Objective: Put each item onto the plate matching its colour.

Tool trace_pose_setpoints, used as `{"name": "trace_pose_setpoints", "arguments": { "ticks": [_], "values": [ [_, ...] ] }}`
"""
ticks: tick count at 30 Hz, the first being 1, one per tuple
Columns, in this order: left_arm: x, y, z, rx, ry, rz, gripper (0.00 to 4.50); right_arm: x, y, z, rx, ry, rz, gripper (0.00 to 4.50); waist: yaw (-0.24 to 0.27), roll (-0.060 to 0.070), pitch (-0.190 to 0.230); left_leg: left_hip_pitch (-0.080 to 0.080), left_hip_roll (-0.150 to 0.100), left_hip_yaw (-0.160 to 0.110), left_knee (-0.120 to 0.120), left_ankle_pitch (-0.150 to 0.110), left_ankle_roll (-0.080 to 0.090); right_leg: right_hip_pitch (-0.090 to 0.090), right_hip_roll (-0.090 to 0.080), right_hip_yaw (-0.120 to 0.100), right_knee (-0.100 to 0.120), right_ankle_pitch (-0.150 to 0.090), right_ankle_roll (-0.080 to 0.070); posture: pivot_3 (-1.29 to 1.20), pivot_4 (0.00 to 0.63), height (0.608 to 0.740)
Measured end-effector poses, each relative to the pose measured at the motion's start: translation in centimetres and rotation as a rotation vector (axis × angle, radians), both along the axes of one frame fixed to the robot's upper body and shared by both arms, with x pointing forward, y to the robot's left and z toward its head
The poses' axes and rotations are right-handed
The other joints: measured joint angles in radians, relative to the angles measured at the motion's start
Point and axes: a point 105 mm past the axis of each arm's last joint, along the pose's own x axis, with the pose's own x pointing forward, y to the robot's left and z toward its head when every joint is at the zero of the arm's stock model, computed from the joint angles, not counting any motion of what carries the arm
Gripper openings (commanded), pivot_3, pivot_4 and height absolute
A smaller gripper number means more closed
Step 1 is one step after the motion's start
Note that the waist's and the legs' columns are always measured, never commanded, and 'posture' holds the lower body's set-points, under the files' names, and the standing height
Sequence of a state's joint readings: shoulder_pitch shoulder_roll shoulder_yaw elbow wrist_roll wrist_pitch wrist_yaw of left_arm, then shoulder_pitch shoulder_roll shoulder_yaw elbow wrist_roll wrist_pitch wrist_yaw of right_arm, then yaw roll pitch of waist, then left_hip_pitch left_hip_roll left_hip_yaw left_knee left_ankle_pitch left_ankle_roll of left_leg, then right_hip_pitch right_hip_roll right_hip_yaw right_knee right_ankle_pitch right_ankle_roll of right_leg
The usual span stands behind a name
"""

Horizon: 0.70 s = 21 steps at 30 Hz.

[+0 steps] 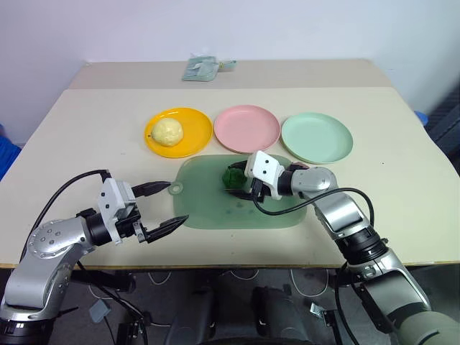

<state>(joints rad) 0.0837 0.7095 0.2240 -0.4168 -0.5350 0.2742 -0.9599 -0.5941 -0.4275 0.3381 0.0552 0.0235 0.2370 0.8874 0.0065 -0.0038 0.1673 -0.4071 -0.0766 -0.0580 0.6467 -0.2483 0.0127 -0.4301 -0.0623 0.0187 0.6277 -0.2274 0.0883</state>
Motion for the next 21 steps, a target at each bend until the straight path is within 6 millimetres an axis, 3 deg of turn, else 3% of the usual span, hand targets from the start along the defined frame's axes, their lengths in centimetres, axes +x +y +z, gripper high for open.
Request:
{"name": "trace_pose_setpoints", "arguments": {
  "ticks": [4,8,17,21],
  "values": [
    [-0.3,0.0,-0.1,0.002,0.005,0.004,4.5,0.4,0.2,0.1,-0.004,0.005,-0.006,3.32,-0.001,0.0,0.0,0.0,0.0,0.0,0.0,0.0,0.0,0.0,0.0,0.0,0.0,0.0,0.0,0.0,0.15,0.74],
    [-0.5,-0.1,-0.2,0.004,0.007,0.005,4.5,0.6,0.3,0.9,-0.005,0.012,-0.003,4.47,0.0,0.0,0.0,0.0,0.0,0.0,0.0,0.0,0.0,0.0,0.0,0.0,0.0,0.0,0.0,0.0,0.15,0.74],
    [-0.5,-0.3,0.0,0.003,-0.007,0.021,4.5,1.0,0.5,1.7,-0.011,-0.005,-0.006,4.47,-0.002,0.0,0.0,0.0,0.0,0.0,-0.001,0.0,0.0,0.0,0.0,0.0,0.0,0.0,0.0,0.0,0.15,0.74],
    [-0.5,-0.4,0.1,0.004,-0.012,0.023,4.5,1.4,0.1,0.5,-0.038,0.024,-0.022,4.47,-0.002,0.0,0.0,0.0,0.0,0.0,0.0,0.0,0.0,0.0,0.0,0.0,0.0,0.0,0.0,0.0,0.15,0.74]
  ]
}}
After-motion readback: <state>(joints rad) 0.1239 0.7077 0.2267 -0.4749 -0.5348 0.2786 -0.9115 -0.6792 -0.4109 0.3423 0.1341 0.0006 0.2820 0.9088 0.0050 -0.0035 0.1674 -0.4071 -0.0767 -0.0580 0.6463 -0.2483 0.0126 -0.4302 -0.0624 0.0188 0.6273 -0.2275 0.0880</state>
